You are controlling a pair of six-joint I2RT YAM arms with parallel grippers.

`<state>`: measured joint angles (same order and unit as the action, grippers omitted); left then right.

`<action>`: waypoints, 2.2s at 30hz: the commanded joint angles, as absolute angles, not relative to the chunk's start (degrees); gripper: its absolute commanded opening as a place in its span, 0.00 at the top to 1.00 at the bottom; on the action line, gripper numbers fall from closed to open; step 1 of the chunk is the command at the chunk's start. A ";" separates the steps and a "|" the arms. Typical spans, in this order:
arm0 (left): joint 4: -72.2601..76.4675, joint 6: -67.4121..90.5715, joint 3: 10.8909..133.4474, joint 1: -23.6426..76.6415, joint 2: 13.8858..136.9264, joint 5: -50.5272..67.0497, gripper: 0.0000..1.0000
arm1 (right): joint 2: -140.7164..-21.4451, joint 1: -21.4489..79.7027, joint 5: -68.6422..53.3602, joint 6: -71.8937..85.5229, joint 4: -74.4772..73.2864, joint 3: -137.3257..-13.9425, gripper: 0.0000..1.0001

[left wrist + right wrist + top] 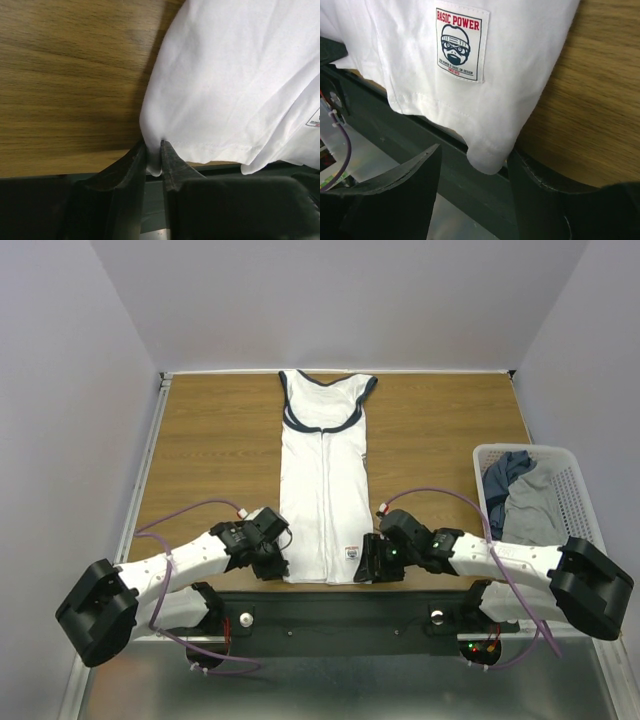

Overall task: Fold and stack the tank tops
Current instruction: Fold the tank top

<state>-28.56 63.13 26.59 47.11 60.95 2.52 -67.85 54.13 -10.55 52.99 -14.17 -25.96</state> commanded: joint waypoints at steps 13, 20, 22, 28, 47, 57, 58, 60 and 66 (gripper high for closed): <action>-28.12 60.03 24.34 47.02 57.13 4.13 1.00 | -70.58 55.37 -0.44 59.07 -21.00 -22.50 0.76; -27.68 59.41 24.43 47.20 55.99 4.57 1.00 | -70.40 55.89 3.25 55.99 -24.78 -27.15 0.96; -27.69 59.41 24.52 47.28 55.20 4.92 1.00 | -69.87 57.56 4.92 55.90 -27.15 -28.73 0.96; -26.11 64.84 23.12 52.71 53.44 5.27 1.00 | -70.92 64.85 7.38 59.58 -30.23 -30.67 0.97; -24.09 61.44 32.86 49.40 54.40 -2.46 1.00 | -75.93 64.08 23.11 54.06 -37.27 -48.24 0.94; -16.53 52.56 41.57 38.68 62.92 -3.43 1.00 | -83.05 55.65 28.38 45.27 -33.75 -57.74 0.95; -16.00 51.86 42.27 38.15 63.63 -3.43 1.00 | -83.75 55.11 28.65 44.57 -33.31 -58.44 0.95; -14.95 50.37 44.11 36.74 65.90 -3.25 1.00 | -85.59 53.19 29.00 42.73 -31.56 -60.37 0.95; -11.61 47.90 47.37 33.67 70.30 -3.69 1.00 | -91.31 49.75 29.62 38.50 -27.52 -67.22 0.96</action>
<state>-15.40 51.40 44.01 35.11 69.14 -2.28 -89.21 51.42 26.68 42.54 -32.86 -61.87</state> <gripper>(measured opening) 0.170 0.076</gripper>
